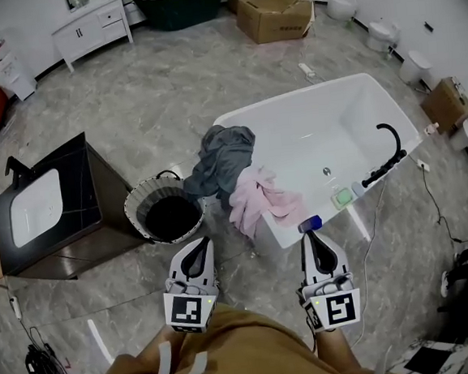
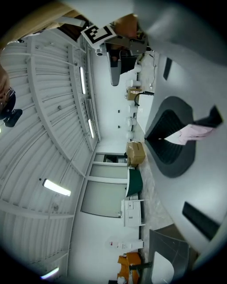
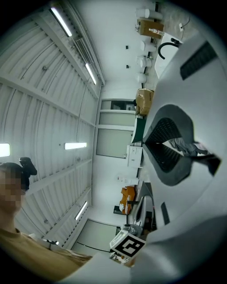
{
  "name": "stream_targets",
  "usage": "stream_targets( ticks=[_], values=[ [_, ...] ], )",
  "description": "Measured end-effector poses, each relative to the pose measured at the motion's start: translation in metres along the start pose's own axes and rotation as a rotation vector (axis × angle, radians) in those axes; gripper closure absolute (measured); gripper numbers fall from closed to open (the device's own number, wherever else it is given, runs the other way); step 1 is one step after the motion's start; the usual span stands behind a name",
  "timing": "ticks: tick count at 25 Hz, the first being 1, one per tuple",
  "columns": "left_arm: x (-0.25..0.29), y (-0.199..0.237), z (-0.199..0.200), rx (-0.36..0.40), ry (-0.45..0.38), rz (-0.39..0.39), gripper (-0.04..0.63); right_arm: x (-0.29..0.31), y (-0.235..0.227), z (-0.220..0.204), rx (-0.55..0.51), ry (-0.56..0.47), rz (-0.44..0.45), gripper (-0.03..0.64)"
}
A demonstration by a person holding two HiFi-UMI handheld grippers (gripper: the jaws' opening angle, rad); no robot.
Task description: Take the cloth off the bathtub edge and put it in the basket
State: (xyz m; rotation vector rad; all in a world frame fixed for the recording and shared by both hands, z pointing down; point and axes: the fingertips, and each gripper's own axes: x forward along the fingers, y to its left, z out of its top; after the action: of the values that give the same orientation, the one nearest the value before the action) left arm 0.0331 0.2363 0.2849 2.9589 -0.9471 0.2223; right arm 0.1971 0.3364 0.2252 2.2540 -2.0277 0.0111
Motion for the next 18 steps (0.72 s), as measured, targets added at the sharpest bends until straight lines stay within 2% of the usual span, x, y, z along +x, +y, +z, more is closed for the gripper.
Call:
stream_targets(
  ticks=[4, 7, 10, 18],
  values=[
    [0.037, 0.036, 0.011, 0.026, -0.016, -0.035, 0.592, 0.049, -0.005, 0.013, -0.018, 0.003, -0.034, 0.613],
    [0.058, 0.059, 0.016, -0.015, -0.007, -0.053, 0.592, 0.078, -0.005, 0.017, -0.021, 0.008, -0.057, 0.614],
    [0.078, 0.08, 0.025, -0.017, -0.033, -0.075, 0.592, 0.101, -0.004, 0.02, -0.031, 0.014, -0.078, 0.614],
    [0.121, 0.101, 0.023, -0.024, -0.02, -0.12, 0.592, 0.135, -0.011, 0.022, -0.014, 0.033, -0.133, 0.612]
  ],
)
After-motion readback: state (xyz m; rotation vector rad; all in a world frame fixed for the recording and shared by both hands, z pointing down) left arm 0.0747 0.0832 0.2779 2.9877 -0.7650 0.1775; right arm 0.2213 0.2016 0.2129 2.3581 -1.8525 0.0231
